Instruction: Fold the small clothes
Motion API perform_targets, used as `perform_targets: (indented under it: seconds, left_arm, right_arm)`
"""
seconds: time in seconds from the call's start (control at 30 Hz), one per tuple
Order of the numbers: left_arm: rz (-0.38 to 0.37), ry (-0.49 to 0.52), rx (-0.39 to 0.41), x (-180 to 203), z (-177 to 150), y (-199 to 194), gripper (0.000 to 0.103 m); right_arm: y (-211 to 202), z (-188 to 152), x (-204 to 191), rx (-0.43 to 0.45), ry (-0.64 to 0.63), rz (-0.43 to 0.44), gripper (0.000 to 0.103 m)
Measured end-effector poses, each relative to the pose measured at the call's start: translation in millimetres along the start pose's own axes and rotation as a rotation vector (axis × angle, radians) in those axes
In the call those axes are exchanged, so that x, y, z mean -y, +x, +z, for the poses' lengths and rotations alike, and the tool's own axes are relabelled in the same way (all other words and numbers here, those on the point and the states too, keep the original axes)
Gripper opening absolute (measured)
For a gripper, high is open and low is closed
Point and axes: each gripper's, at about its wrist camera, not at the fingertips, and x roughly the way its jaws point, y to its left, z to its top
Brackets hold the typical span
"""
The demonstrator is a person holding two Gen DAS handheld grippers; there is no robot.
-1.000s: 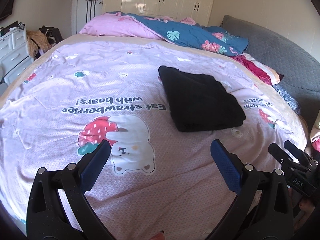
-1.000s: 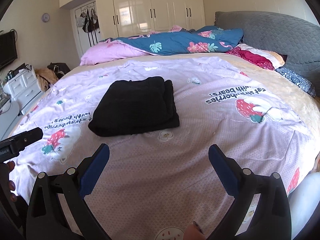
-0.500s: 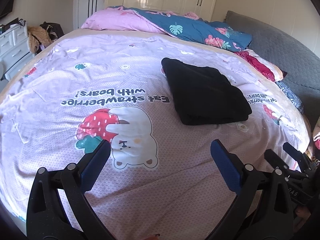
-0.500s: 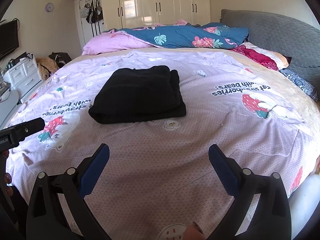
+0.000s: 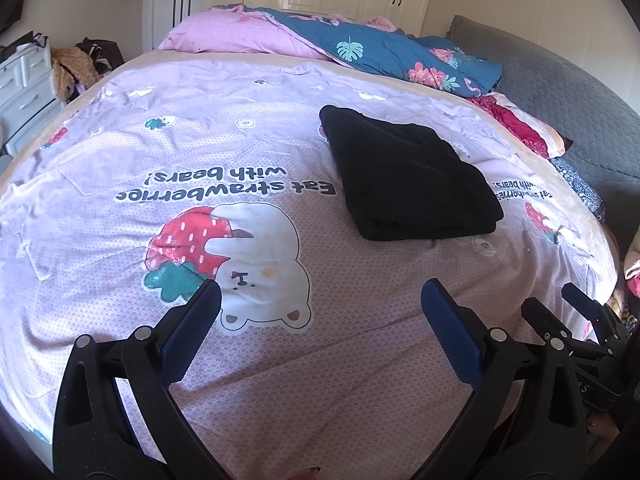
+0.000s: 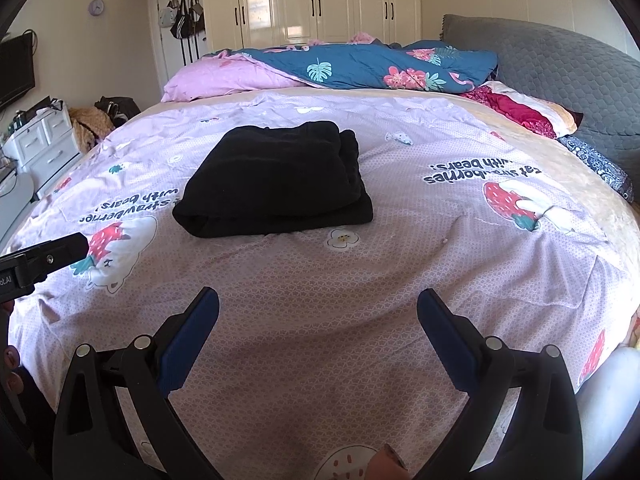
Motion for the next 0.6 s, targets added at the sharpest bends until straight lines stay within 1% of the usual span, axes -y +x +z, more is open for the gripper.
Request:
perform_targets:
  seconds: [0.33,0.6]
  left_arm:
    - [0.013,0.002,0.013,-0.7,1.5,-3.7,0.094]
    - [0.021,0.007,0.008,-0.4,1.0,-3.1,0.094]
  right_arm:
    - [0.7,-0.2,0.2,-0.001,0.001,0.0,0.099]
    - [0.0,-0.9,1.2,-0.004,0.002,0.0,0.099]
